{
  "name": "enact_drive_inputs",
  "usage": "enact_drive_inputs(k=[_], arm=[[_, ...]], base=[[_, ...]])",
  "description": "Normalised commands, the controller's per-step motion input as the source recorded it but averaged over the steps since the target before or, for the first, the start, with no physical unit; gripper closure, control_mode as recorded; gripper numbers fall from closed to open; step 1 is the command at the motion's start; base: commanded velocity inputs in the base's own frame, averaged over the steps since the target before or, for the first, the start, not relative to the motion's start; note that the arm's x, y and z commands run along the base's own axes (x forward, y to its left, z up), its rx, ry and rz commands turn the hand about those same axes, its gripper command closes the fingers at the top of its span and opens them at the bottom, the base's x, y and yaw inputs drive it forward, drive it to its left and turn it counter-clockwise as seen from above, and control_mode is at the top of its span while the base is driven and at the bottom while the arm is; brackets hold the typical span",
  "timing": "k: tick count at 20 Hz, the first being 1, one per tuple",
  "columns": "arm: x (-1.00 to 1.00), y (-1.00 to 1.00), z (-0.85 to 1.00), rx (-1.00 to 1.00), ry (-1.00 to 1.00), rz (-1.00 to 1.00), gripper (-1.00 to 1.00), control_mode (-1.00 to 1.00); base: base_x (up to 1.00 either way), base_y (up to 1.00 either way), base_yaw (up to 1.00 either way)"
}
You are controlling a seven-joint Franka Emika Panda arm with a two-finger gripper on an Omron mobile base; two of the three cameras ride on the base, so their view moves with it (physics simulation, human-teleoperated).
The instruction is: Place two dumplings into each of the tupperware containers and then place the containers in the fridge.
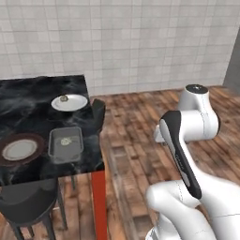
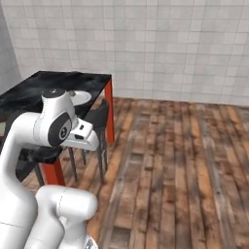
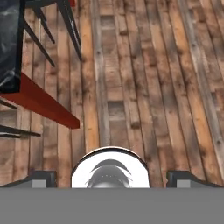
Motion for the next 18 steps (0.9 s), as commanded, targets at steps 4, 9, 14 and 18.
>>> enact_drive_inputs(k=[4,9,14,18], arm=[[0.00,0.00,0.00,0.00,0.00,0.00,-1.00,1.00],[0.00,0.00,0.00,0.00,0.00,0.00,-1.00,1.00],[0.00,0.00,0.00,0.00,0.00,0.00,-1.00,1.00],[0.00,0.00,0.00,0.00,0.00,0.00,-1.00,1.00]], base=[[0.60,-0.50,0.00],[0.18,-0.90,0.00],[0.30,-0.77,0.00],[0.58,-0.58,0.00]])
